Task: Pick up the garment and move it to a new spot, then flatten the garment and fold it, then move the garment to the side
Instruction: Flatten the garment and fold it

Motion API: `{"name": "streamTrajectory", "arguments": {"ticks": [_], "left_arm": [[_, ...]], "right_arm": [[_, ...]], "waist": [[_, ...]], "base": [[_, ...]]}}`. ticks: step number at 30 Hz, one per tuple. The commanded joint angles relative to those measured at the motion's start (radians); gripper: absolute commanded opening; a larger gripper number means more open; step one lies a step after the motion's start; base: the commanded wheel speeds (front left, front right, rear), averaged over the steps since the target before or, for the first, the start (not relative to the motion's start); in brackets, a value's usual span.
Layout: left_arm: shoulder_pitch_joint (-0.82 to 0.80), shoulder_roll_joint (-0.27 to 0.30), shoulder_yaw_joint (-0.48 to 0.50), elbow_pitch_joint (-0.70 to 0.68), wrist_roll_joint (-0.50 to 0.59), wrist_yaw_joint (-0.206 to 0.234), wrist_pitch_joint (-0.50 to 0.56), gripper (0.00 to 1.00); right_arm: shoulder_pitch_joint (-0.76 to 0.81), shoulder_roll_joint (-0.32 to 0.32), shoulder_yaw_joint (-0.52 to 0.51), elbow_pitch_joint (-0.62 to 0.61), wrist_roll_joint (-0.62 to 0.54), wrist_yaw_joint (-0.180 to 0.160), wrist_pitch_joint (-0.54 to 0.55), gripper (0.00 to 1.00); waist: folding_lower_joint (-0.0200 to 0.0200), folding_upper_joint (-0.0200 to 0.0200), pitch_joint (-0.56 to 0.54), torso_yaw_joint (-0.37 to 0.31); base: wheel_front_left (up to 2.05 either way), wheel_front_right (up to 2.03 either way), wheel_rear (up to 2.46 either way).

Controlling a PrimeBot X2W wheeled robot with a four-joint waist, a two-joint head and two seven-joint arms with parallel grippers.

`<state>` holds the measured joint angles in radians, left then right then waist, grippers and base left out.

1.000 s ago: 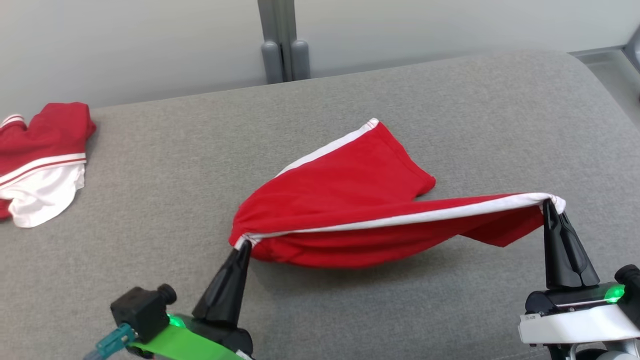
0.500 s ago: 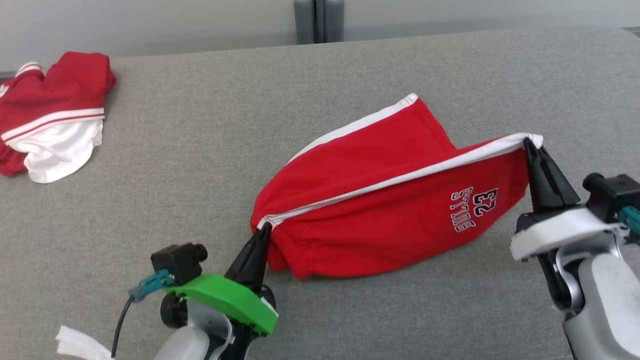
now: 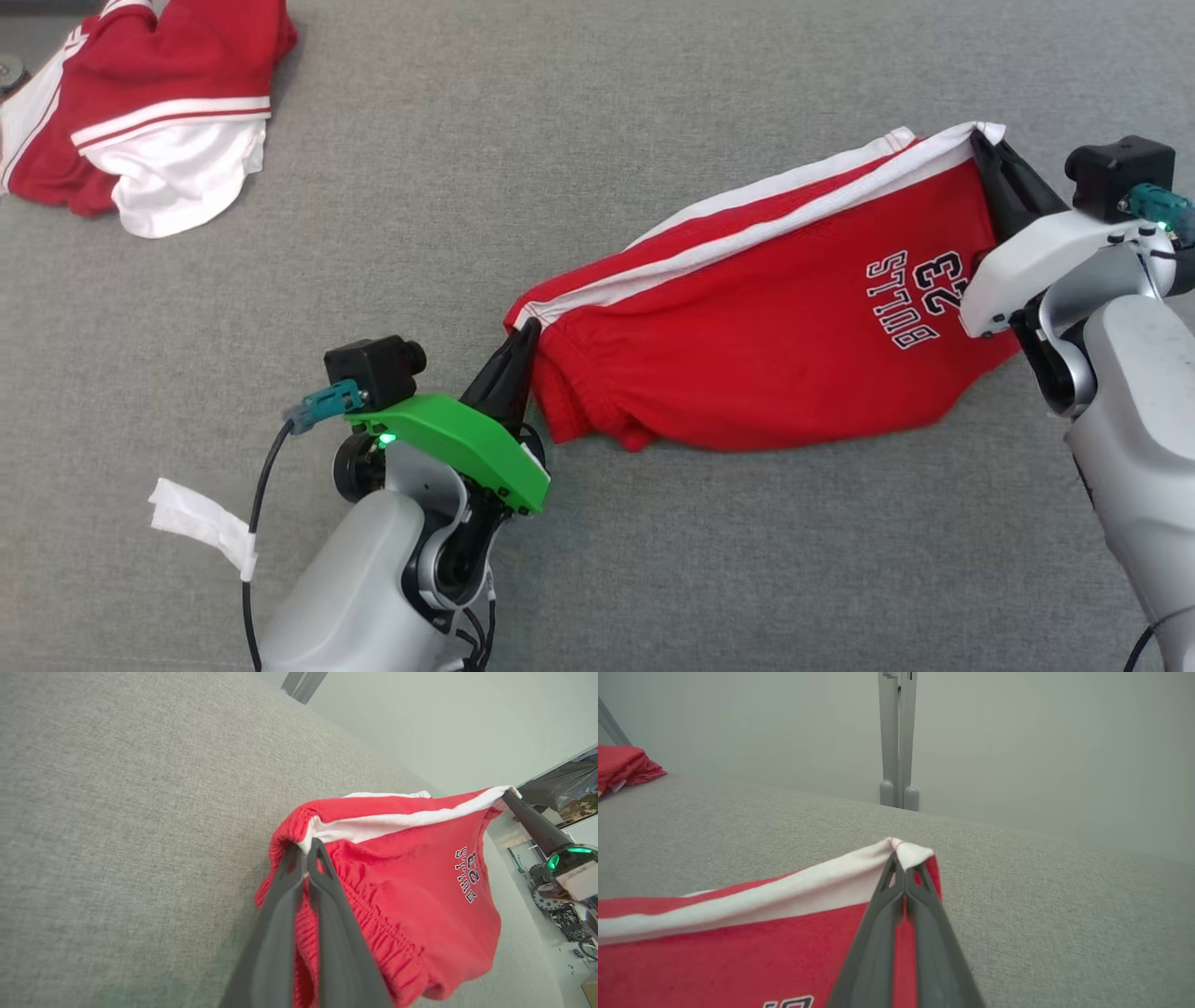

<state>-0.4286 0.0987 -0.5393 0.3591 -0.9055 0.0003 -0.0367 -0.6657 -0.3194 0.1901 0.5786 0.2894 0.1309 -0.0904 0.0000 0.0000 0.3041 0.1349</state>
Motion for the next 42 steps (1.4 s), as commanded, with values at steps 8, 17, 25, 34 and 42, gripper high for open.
{"name": "streamTrajectory", "arguments": {"ticks": [8, 17, 25, 34, 42], "left_arm": [[-0.058, -0.024, -0.021, 0.069, -0.008, -0.021, -0.029, 0.00], [-0.032, -0.013, -0.035, 0.078, 0.012, -0.045, -0.093, 1.00], [0.032, 0.068, -0.004, 0.011, 0.072, -0.015, -0.183, 1.00], [0.119, 0.129, 0.069, -0.099, 0.130, 0.071, -0.221, 1.00], [0.151, 0.142, 0.108, -0.159, 0.143, 0.100, -0.227, 1.00]], "right_arm": [[-0.140, -0.020, 0.067, 0.203, 0.014, 0.000, -0.018, 0.00], [-0.211, -0.017, 0.136, 0.360, 0.045, 0.000, -0.084, 1.00], [-0.217, -0.035, 0.184, 0.426, 0.083, 0.000, -0.118, 1.00], [-0.137, -0.104, 0.285, 0.443, 0.210, 0.000, 0.059, 1.00], [-0.091, -0.160, 0.327, 0.409, 0.357, 0.000, 0.205, 1.00]], "waist": [[0.0000, 0.0000, 0.048, 0.055], [0.0000, 0.0000, 0.015, 0.058], [0.0000, 0.0000, -0.049, 0.057], [0.0000, 0.0000, -0.119, 0.084], [0.0000, 0.0000, -0.085, 0.134]], "base": [[0.00, 0.00, 0.00], [0.00, 0.00, 0.00], [0.00, 0.00, 0.00], [0.00, 0.00, 0.00], [0.00, 0.00, 0.00]]}}
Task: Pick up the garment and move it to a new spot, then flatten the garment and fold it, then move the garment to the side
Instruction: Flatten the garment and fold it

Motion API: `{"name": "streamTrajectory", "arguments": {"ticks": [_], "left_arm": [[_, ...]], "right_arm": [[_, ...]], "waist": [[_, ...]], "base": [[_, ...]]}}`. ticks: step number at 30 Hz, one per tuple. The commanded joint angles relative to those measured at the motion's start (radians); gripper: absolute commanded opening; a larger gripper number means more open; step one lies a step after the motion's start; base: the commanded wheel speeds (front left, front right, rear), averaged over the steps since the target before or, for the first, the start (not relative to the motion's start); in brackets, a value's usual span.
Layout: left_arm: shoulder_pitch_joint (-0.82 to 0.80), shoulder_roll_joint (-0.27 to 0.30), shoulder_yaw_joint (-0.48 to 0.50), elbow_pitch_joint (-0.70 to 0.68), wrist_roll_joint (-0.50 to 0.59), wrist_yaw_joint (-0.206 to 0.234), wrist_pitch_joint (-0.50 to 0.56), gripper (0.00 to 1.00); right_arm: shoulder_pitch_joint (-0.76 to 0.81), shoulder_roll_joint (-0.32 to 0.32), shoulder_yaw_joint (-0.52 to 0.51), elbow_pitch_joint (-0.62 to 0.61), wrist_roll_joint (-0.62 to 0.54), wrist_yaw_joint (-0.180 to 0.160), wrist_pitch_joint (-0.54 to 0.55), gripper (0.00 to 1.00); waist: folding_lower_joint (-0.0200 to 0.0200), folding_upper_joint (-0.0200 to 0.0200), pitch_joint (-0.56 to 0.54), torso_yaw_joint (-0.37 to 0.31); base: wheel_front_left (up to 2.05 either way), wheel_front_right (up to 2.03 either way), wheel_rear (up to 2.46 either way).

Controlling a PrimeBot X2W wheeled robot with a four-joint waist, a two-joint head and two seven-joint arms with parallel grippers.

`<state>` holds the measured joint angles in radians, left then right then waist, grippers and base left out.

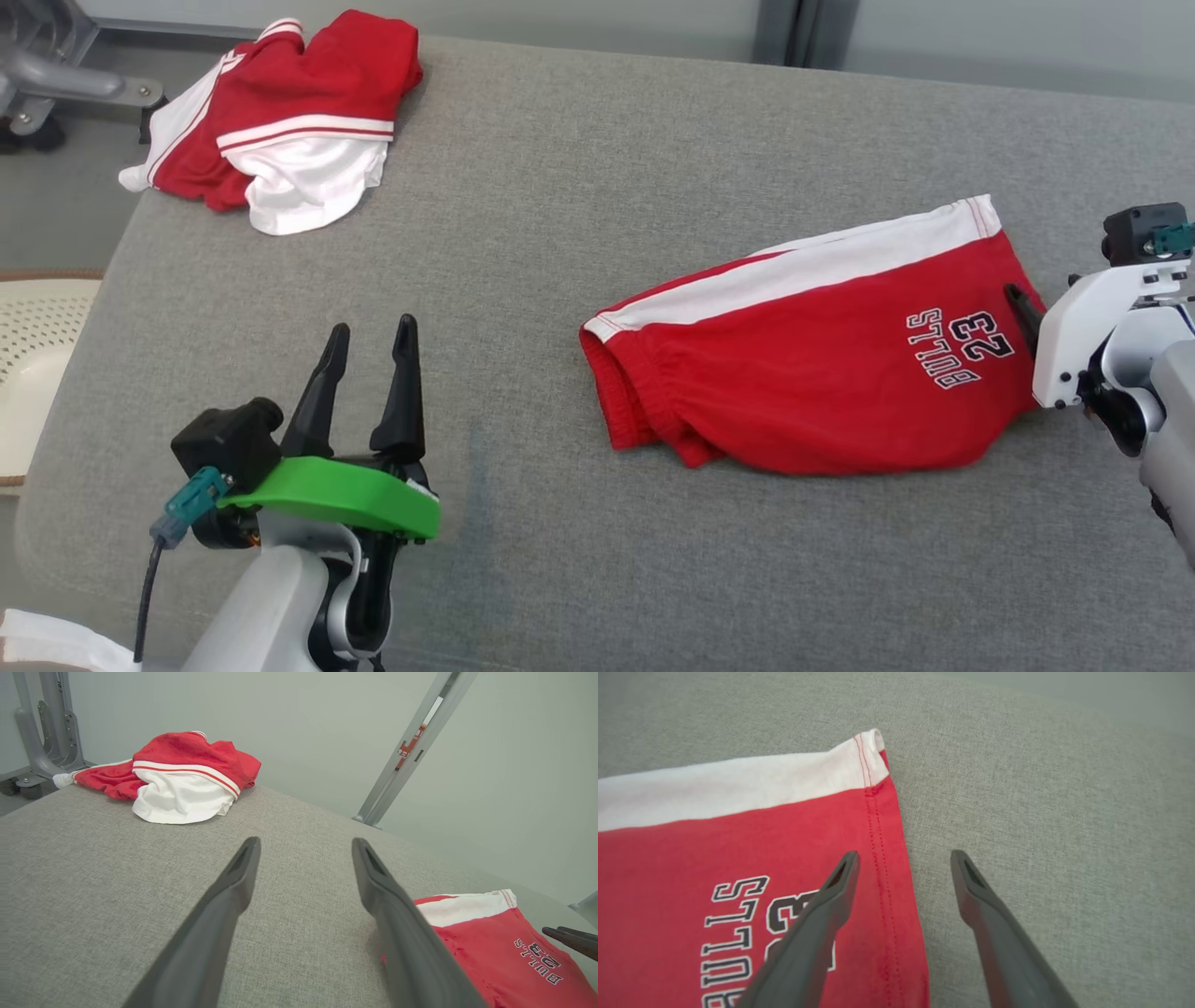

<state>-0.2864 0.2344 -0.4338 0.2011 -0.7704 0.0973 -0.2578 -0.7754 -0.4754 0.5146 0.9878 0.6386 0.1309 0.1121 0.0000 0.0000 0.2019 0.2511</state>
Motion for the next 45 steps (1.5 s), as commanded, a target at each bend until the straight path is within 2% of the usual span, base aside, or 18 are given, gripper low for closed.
{"name": "streamTrajectory", "arguments": {"ticks": [1, 7, 12, 13, 14, 15, 16, 17, 18, 27, 38, 45], "left_arm": [[0.010, 0.005, 0.005, -0.007, 0.009, 0.004, -0.006, 1.00], [0.013, 0.002, 0.017, -0.019, 0.015, 0.004, -0.008, 1.00], [0.015, -0.002, 0.026, -0.016, 0.016, 0.004, -0.007, 1.00], [0.016, -0.002, 0.027, -0.015, 0.017, 0.004, -0.007, 1.00], [0.016, -0.002, 0.029, -0.014, 0.018, 0.004, -0.007, 1.00], [0.017, -0.001, 0.031, -0.014, 0.019, 0.004, -0.007, 1.00], [0.017, -0.001, 0.032, -0.013, 0.020, 0.005, -0.007, 1.00], [0.017, -0.001, 0.032, -0.013, 0.021, 0.006, -0.007, 1.00], [0.016, -0.001, 0.032, -0.013, 0.022, 0.005, -0.007, 1.00], [0.009, 0.003, 0.022, -0.007, 0.035, -0.003, -0.004, 1.00], [0.024, 0.019, 0.013, -0.010, 0.049, 0.010, 0.006, 1.00], [0.016, 0.024, 0.003, -0.006, 0.065, 0.019, 0.006, 1.00]], "right_arm": [[0.019, -0.007, 0.003, 0.003, 0.017, 0.000, 0.010, 1.00], [0.028, -0.009, 0.018, 0.032, 0.053, 0.000, 0.055, 1.00], [0.044, 0.013, 0.051, 0.038, 0.079, 0.001, 0.102, 1.00], [0.047, 0.018, 0.057, 0.035, 0.085, 0.002, 0.108, 0.80], [0.050, 0.022, 0.063, 0.029, 0.091, 0.002, 0.108, 0.48], [0.051, 0.024, 0.067, 0.024, 0.095, 0.002, 0.101, 0.41], [0.050, 0.025, 0.071, 0.019, 0.098, 0.003, 0.090, 0.18], [0.049, 0.025, 0.075, 0.017, 0.097, 0.003, 0.081, 0.12], [0.046, 0.027, 0.078, 0.015, 0.096, 0.003, 0.063, 0.00], [0.053, 0.041, 0.085, 0.021, 0.122, 0.000, -0.052, 0.00], [0.136, 0.010, 0.079, -0.043, 0.200, -0.001, -0.145, 0.00], [0.175, 0.030, 0.050, -0.062, 0.233, -0.001, -0.213, 0.00]], "waist": [[0.0000, 0.0000, 0.023, 0.026], [0.0000, 0.0000, 0.042, 0.062], [0.0000, 0.0000, 0.040, 0.074], [0.0000, 0.0000, 0.038, 0.073], [0.0000, 0.0000, 0.037, 0.072], [0.0000, 0.0000, 0.037, 0.071], [0.0000, 0.0000, 0.036, 0.067], [0.0000, 0.0000, 0.035, 0.064], [0.0000, 0.0000, 0.034, 0.059], [0.0000, 0.0000, 0.003, -0.026], [0.0000, 0.0000, -0.039, -0.212], [0.0000, 0.0000, -0.038, -0.282]], "base": [[0.00, 0.00, 0.00], [0.00, 0.00, 0.00], [0.00, 0.00, 0.00], [0.00, 0.00, 0.00], [0.00, 0.00, 0.00], [0.00, 0.00, 0.00], [0.00, 0.00, 0.00], [0.00, 0.00, 0.00], [0.00, 0.00, 0.00], [0.00, 0.00, 0.00], [0.00, 0.00, 0.00], [0.00, 0.00, 0.00]]}}
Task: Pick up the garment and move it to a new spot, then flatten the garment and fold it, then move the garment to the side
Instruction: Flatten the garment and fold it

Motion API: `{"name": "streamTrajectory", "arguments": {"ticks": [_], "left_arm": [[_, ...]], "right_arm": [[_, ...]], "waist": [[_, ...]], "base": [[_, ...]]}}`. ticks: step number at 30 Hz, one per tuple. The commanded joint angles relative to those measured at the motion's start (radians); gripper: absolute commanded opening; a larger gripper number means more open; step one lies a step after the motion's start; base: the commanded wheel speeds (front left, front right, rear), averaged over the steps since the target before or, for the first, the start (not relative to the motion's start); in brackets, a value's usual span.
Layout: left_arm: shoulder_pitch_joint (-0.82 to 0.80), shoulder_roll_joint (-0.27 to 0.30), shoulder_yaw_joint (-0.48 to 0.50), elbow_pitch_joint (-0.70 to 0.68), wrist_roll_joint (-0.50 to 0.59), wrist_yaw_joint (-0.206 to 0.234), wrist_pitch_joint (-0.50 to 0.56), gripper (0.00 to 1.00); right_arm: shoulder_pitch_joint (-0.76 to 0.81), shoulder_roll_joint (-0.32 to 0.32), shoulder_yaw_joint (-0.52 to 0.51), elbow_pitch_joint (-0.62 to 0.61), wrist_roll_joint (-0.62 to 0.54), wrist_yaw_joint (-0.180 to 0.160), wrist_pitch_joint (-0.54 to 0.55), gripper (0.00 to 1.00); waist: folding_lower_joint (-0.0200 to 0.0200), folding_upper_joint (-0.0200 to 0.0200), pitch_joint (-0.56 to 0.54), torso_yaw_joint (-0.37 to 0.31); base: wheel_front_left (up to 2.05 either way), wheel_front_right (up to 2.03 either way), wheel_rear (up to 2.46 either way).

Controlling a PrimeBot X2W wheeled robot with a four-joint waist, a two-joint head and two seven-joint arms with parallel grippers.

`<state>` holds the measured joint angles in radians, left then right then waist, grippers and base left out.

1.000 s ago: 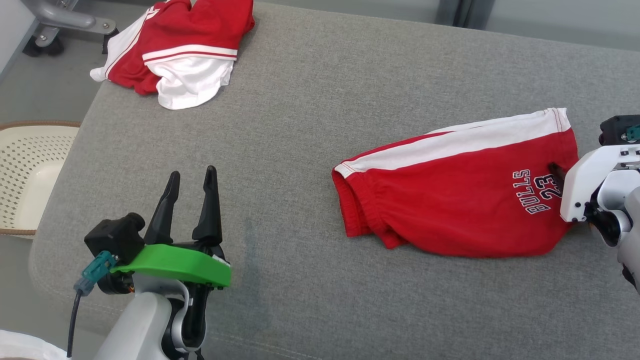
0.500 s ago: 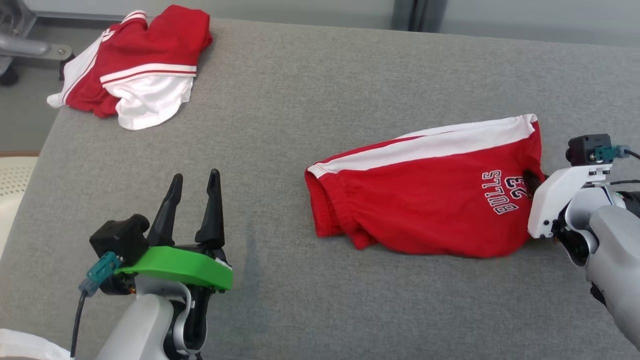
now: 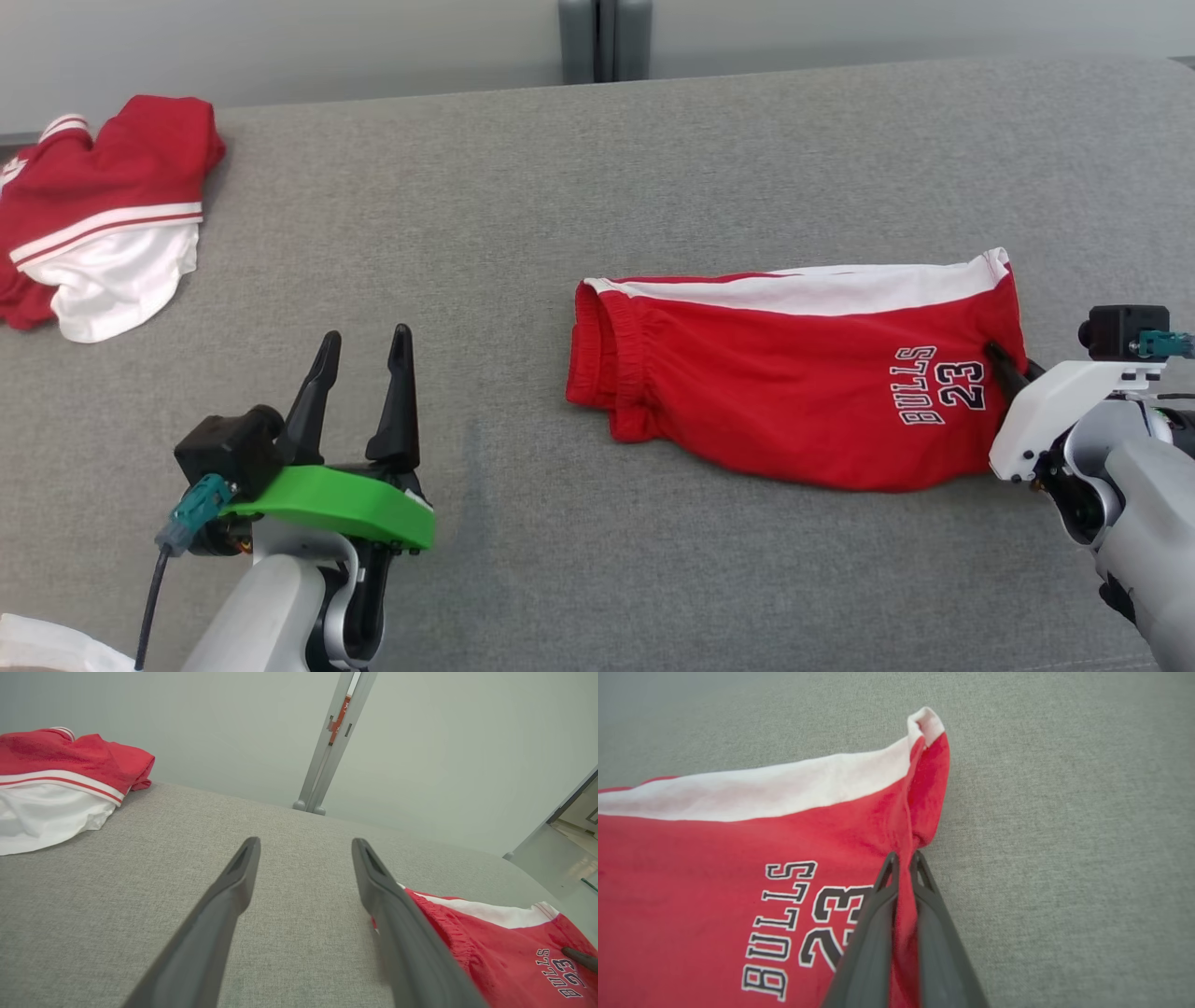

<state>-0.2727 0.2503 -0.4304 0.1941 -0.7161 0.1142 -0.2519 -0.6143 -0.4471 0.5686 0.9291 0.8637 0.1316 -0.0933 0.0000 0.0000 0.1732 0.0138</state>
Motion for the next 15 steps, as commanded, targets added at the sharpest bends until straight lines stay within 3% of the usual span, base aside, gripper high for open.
{"name": "streamTrajectory", "arguments": {"ticks": [1, 8, 15], "left_arm": [[0.000, 0.009, -0.003, 0.003, 0.012, 0.003, 0.000, 1.00], [-0.009, 0.006, -0.012, 0.020, 0.023, 0.005, -0.002, 1.00], [0.010, -0.006, -0.030, 0.049, 0.051, 0.015, -0.006, 1.00]], "right_arm": [[0.017, 0.007, -0.008, -0.002, 0.009, -0.002, -0.016, 0.00], [0.022, 0.016, -0.027, 0.005, 0.013, -0.001, -0.058, 0.00], [0.036, 0.001, -0.018, -0.080, -0.015, -0.001, -0.069, 0.00]], "waist": [[0.0000, 0.0000, -0.009, -0.048], [0.0000, 0.0000, -0.022, -0.025], [0.0000, 0.0000, -0.068, 0.037]], "base": [[0.00, 0.00, 0.00], [0.00, 0.00, 0.00], [0.00, 0.00, 0.00]]}}
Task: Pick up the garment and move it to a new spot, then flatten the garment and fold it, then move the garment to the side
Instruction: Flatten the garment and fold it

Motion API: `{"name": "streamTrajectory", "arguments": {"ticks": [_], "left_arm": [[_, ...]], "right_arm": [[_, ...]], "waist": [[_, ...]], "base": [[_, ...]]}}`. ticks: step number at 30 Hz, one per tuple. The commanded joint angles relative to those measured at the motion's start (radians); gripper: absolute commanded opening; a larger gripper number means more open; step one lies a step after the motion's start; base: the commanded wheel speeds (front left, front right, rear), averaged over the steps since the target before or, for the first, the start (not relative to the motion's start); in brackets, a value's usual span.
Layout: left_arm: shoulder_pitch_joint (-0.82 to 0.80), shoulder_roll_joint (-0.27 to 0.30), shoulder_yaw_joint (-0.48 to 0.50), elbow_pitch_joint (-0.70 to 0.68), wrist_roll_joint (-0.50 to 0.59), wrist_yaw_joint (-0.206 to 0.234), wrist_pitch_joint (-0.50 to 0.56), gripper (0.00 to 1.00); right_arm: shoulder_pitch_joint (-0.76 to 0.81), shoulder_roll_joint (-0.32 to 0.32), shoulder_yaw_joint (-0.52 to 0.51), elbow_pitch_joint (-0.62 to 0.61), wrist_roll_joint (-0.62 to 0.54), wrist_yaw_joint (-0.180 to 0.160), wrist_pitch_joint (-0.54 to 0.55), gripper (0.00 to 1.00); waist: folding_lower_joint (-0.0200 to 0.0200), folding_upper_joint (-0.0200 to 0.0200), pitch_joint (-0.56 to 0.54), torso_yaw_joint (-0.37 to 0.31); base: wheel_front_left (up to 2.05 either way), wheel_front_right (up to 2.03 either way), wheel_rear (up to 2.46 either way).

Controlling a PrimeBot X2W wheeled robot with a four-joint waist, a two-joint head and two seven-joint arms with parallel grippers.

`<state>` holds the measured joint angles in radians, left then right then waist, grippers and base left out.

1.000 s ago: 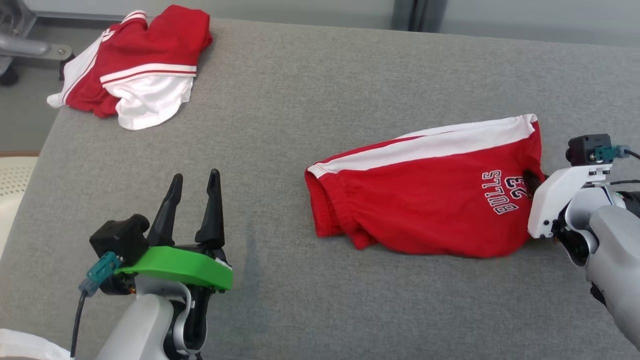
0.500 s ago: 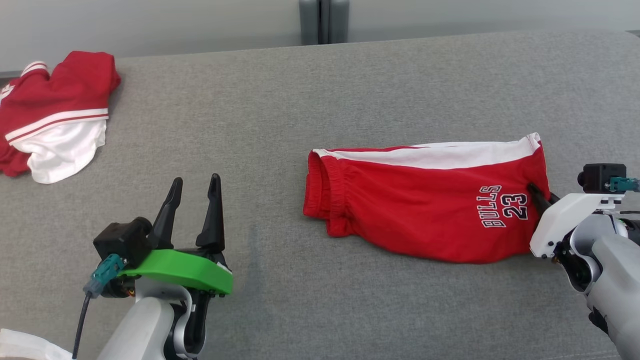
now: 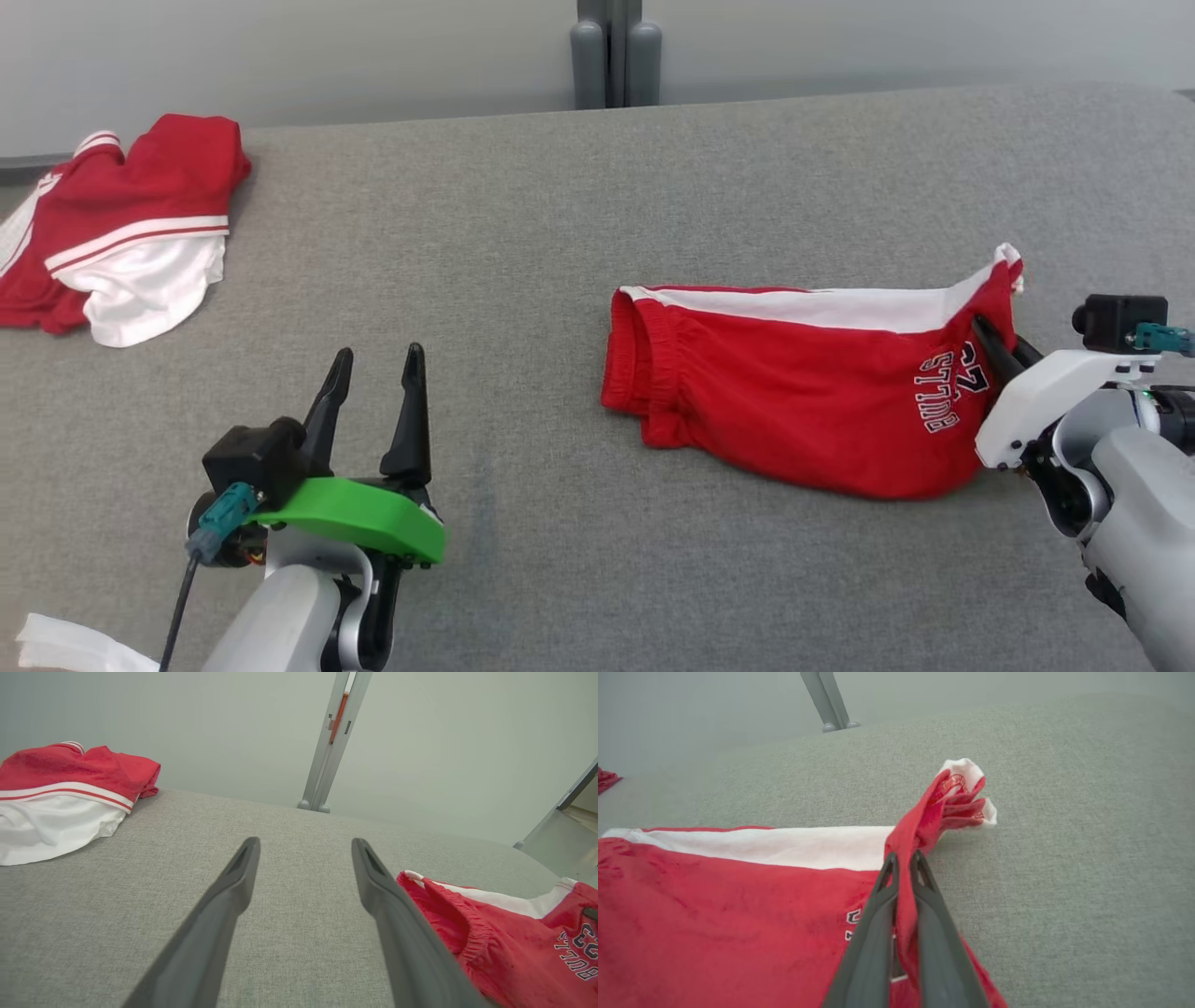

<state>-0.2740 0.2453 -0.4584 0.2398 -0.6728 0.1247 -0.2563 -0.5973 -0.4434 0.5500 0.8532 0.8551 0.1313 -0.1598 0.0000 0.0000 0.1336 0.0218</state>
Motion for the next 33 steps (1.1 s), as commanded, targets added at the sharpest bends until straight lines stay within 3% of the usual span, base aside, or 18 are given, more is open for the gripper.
{"name": "streamTrajectory", "arguments": {"ticks": [1, 12, 17, 25, 26, 27, 29, 30, 31, 33], "left_arm": [[0.017, -0.004, -0.002, 0.009, 0.010, 0.006, -0.003, 1.00], [0.043, -0.028, 0.007, 0.067, 0.044, 0.000, -0.009, 1.00], [0.047, -0.037, 0.015, 0.074, 0.053, -0.011, -0.009, 1.00], [0.051, -0.058, 0.033, 0.073, 0.073, -0.026, -0.009, 1.00], [0.051, -0.059, 0.037, 0.074, 0.076, -0.026, -0.009, 1.00], [0.053, -0.060, 0.041, 0.074, 0.078, -0.027, -0.009, 1.00], [0.060, -0.062, 0.047, 0.077, 0.082, -0.029, -0.009, 1.00], [0.061, -0.064, 0.046, 0.081, 0.084, -0.033, -0.008, 1.00], [0.060, -0.066, 0.046, 0.082, 0.086, -0.035, -0.008, 1.00], [0.059, -0.071, 0.045, 0.084, 0.090, -0.040, -0.008, 1.00]], "right_arm": [[0.019, 0.001, 0.003, -0.025, -0.013, -0.001, 0.003, 0.00], [0.050, 0.114, -0.004, -0.199, -0.047, -0.001, 0.100, 0.00], [0.059, 0.180, -0.022, -0.182, -0.079, 0.000, 0.139, 0.00], [0.047, 0.233, -0.037, -0.110, -0.137, 0.000, 0.165, 0.00], [0.045, 0.240, -0.035, -0.110, -0.140, 0.000, 0.165, 0.05], [0.044, 0.246, -0.032, -0.112, -0.142, 0.000, 0.166, 0.23], [0.045, 0.257, -0.024, -0.119, -0.144, 0.000, 0.174, 0.40], [0.045, 0.259, -0.020, -0.126, -0.145, 0.000, 0.172, 0.83], [0.045, 0.260, -0.017, -0.130, -0.147, 0.000, 0.171, 1.00], [0.047, 0.265, -0.009, -0.146, -0.148, 0.000, 0.164, 1.00]], "waist": [[0.0000, 0.0000, -0.037, 0.039], [0.0000, 0.0000, -0.088, 0.149], [0.0000, 0.0000, -0.084, 0.196], [0.0000, 0.0000, -0.069, 0.230], [0.0000, 0.0000, -0.068, 0.229], [0.0000, 0.0000, -0.067, 0.227], [0.0000, 0.0000, -0.069, 0.216], [0.0000, 0.0000, -0.070, 0.209], [0.0000, 0.0000, -0.071, 0.203], [0.0000, 0.0000, -0.076, 0.189]], "base": [[0.00, 0.00, 0.00], [0.00, 0.00, 0.00], [0.00, 0.00, 0.00], [0.00, 0.00, 0.00], [0.00, 0.00, 0.00], [0.00, 0.00, 0.00], [0.00, 0.00, 0.00], [0.00, 0.00, 0.00], [0.00, 0.00, 0.00], [0.00, 0.00, 0.00]]}}
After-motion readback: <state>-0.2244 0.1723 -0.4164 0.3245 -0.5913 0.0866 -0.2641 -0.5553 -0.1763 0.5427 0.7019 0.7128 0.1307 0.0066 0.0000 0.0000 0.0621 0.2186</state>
